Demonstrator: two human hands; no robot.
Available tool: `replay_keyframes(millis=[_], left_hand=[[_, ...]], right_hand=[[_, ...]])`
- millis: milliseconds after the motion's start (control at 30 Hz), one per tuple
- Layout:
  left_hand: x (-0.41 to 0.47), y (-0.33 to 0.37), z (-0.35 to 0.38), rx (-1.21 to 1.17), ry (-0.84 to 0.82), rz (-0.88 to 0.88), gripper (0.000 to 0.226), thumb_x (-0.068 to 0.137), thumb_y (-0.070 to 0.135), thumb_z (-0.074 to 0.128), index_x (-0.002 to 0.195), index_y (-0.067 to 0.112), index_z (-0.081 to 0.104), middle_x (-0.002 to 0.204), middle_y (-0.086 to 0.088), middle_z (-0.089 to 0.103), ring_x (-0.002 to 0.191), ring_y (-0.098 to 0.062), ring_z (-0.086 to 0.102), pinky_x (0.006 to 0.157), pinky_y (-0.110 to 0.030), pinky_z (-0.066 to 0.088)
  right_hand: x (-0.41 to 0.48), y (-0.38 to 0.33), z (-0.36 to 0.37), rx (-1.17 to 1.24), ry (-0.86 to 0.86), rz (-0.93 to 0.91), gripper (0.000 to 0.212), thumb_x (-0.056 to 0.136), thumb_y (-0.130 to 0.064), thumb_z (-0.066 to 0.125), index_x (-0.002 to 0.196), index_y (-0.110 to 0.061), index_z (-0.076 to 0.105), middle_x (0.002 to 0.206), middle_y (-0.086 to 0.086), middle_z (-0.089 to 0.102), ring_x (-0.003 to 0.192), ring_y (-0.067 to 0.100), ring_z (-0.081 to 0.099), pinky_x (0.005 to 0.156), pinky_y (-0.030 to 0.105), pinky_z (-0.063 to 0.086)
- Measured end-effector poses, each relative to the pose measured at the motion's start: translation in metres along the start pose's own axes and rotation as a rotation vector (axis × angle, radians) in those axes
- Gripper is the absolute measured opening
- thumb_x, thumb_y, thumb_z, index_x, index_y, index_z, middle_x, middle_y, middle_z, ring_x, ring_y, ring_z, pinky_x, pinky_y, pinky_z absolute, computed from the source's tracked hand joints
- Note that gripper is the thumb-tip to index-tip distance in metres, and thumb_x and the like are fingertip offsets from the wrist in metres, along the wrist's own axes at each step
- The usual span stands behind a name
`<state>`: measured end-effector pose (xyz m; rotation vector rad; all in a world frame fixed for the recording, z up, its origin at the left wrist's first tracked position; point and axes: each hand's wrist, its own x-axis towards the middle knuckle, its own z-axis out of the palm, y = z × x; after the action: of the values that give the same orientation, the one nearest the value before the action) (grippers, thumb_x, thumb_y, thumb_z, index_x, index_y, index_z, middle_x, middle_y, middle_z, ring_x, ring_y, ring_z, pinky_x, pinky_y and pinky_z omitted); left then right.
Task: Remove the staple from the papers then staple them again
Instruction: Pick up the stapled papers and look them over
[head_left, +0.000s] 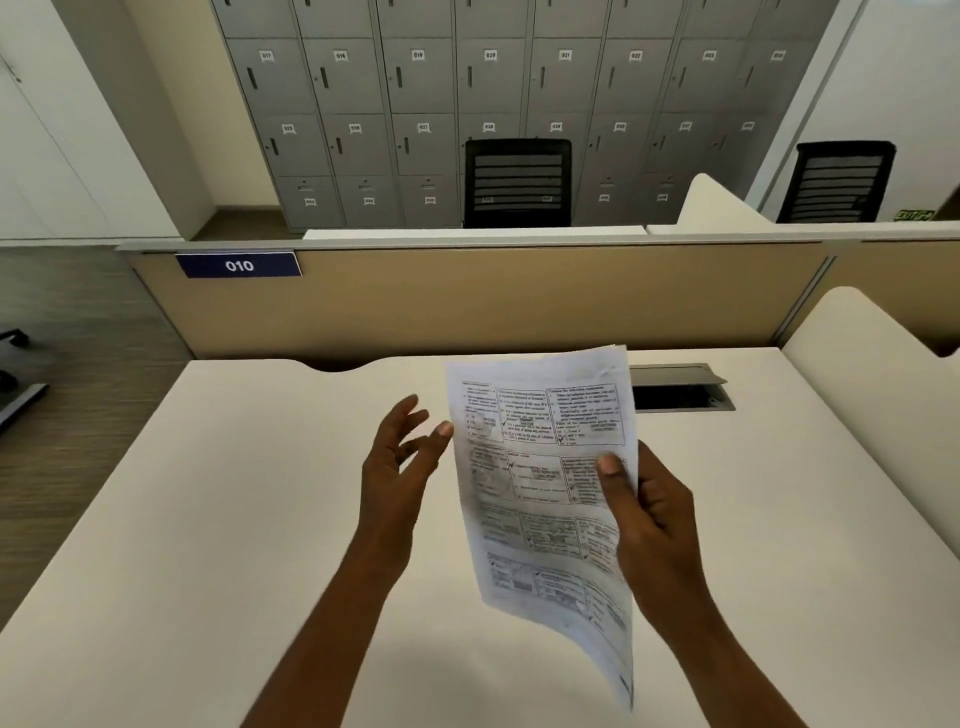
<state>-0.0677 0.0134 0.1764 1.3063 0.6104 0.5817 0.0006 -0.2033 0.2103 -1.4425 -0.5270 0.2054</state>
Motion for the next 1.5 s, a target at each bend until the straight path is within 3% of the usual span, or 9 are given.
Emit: replay_keyframes(millis=[33, 100, 233, 400, 633, 800, 1100, 1500], left_hand=[[0.000, -0.001, -0.001, -0.022, -0.055, -0.032, 0.074, 0.072, 0.053, 0.083, 0.140, 0.041, 0.056, 0.142, 0.010, 0.061, 0.128, -0.012, 0.062, 0.105, -0.041, 0.052], [-0.002, -0.005, -0.004, -0.094, -0.183, -0.074, 0.076, 0.073, 0.053, 0.080, 0.143, 0.042, 0.052, 0.144, 0.009, 0.062, 0.130, -0.014, 0.063, 0.104, -0.043, 0.052], [-0.009, -0.006, -0.003, -0.100, -0.335, -0.060, 0.047, 0.083, 0.043, 0.076, 0.128, 0.032, 0.070, 0.130, -0.004, 0.074, 0.115, -0.027, 0.073, 0.089, -0.044, 0.063], [-0.017, -0.002, -0.004, -0.085, -0.259, -0.035, 0.030, 0.087, 0.029, 0.080, 0.115, 0.020, 0.079, 0.119, -0.011, 0.079, 0.106, -0.034, 0.077, 0.084, -0.043, 0.064], [-0.020, 0.002, -0.019, 0.033, -0.228, -0.010, 0.024, 0.087, 0.028, 0.079, 0.110, 0.021, 0.080, 0.110, -0.011, 0.081, 0.097, -0.035, 0.079, 0.080, -0.047, 0.066], [-0.022, -0.002, -0.025, 0.068, -0.218, -0.028, 0.023, 0.086, 0.029, 0.079, 0.108, 0.022, 0.081, 0.107, -0.011, 0.082, 0.093, -0.035, 0.080, 0.080, -0.052, 0.066], [-0.021, -0.007, -0.030, 0.069, -0.216, -0.036, 0.025, 0.086, 0.027, 0.078, 0.110, 0.019, 0.080, 0.107, -0.011, 0.081, 0.094, -0.036, 0.080, 0.081, -0.054, 0.065], [-0.015, -0.014, -0.030, 0.083, -0.206, -0.054, 0.022, 0.087, 0.027, 0.078, 0.108, 0.022, 0.081, 0.106, -0.010, 0.082, 0.091, -0.035, 0.080, 0.079, -0.055, 0.065]], right_hand=[[0.001, -0.002, -0.003, 0.028, -0.008, 0.011, 0.028, 0.106, -0.021, 0.045, 0.123, -0.025, 0.067, 0.116, 0.005, 0.075, 0.104, 0.027, 0.073, 0.076, 0.045, 0.064], [0.004, -0.003, -0.008, 0.077, -0.022, 0.035, 0.028, 0.106, -0.020, 0.045, 0.122, -0.024, 0.067, 0.116, 0.008, 0.075, 0.103, 0.031, 0.073, 0.075, 0.049, 0.063], [0.009, -0.001, -0.014, 0.178, -0.029, 0.093, 0.027, 0.105, -0.019, 0.046, 0.121, -0.021, 0.068, 0.115, 0.012, 0.075, 0.101, 0.035, 0.073, 0.074, 0.049, 0.063], [0.013, 0.012, -0.017, 0.257, -0.018, 0.150, 0.026, 0.102, -0.018, 0.052, 0.123, -0.018, 0.068, 0.117, 0.014, 0.074, 0.103, 0.034, 0.073, 0.075, 0.042, 0.062], [0.030, 0.013, -0.020, 0.112, 0.055, 0.113, 0.018, 0.093, -0.026, 0.064, 0.108, -0.021, 0.073, 0.109, 0.003, 0.078, 0.097, 0.025, 0.076, 0.073, 0.031, 0.063], [0.051, 0.007, -0.019, 0.120, 0.130, 0.108, 0.025, 0.089, -0.028, 0.067, 0.107, -0.012, 0.072, 0.098, 0.006, 0.079, 0.092, 0.023, 0.076, 0.076, 0.034, 0.064], [0.055, 0.013, -0.015, 0.207, 0.150, 0.152, 0.021, 0.091, -0.021, 0.067, 0.108, -0.010, 0.073, 0.099, 0.008, 0.079, 0.092, 0.025, 0.076, 0.073, 0.032, 0.062], [0.056, 0.023, -0.012, -0.018, 0.207, 0.111, 0.017, 0.096, -0.022, 0.062, 0.104, -0.012, 0.074, 0.094, 0.001, 0.079, 0.091, 0.024, 0.075, 0.077, 0.033, 0.064]])
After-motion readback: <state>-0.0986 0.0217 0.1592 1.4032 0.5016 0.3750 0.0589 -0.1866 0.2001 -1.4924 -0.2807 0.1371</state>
